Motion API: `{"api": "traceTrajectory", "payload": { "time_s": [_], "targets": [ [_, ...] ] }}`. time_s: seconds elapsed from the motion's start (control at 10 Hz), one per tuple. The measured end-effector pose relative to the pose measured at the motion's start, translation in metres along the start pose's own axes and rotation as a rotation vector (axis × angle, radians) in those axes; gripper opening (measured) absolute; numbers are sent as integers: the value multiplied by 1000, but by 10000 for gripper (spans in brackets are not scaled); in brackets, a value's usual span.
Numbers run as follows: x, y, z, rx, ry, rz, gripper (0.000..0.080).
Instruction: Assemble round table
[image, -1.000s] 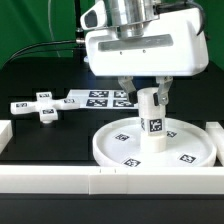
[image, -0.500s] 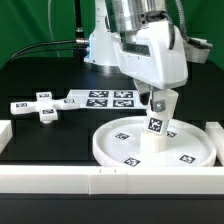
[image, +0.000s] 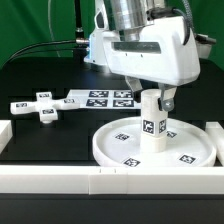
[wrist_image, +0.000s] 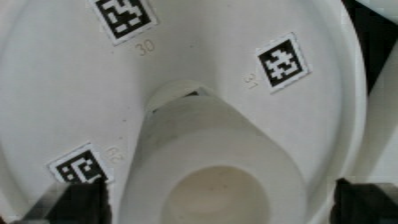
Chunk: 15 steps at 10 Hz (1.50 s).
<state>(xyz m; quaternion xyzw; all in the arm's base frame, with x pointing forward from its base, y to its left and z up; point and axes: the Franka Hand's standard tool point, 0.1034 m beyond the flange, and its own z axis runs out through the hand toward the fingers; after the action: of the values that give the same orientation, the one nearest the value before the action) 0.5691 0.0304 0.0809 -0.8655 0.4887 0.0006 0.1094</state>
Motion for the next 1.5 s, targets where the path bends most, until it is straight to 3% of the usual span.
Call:
{"api": "traceTrajectory", "payload": {
  "time_s": [0.4,0.8,1.2,1.5],
  "targets": [
    [0,0,1,-2,-1,-272,649],
    [-7,-3,2,-42,1,-761,649],
    [-5,-1,2,-48,-3,-988,649],
    [0,2,2,-63,-12,-1397,649]
  ]
}}
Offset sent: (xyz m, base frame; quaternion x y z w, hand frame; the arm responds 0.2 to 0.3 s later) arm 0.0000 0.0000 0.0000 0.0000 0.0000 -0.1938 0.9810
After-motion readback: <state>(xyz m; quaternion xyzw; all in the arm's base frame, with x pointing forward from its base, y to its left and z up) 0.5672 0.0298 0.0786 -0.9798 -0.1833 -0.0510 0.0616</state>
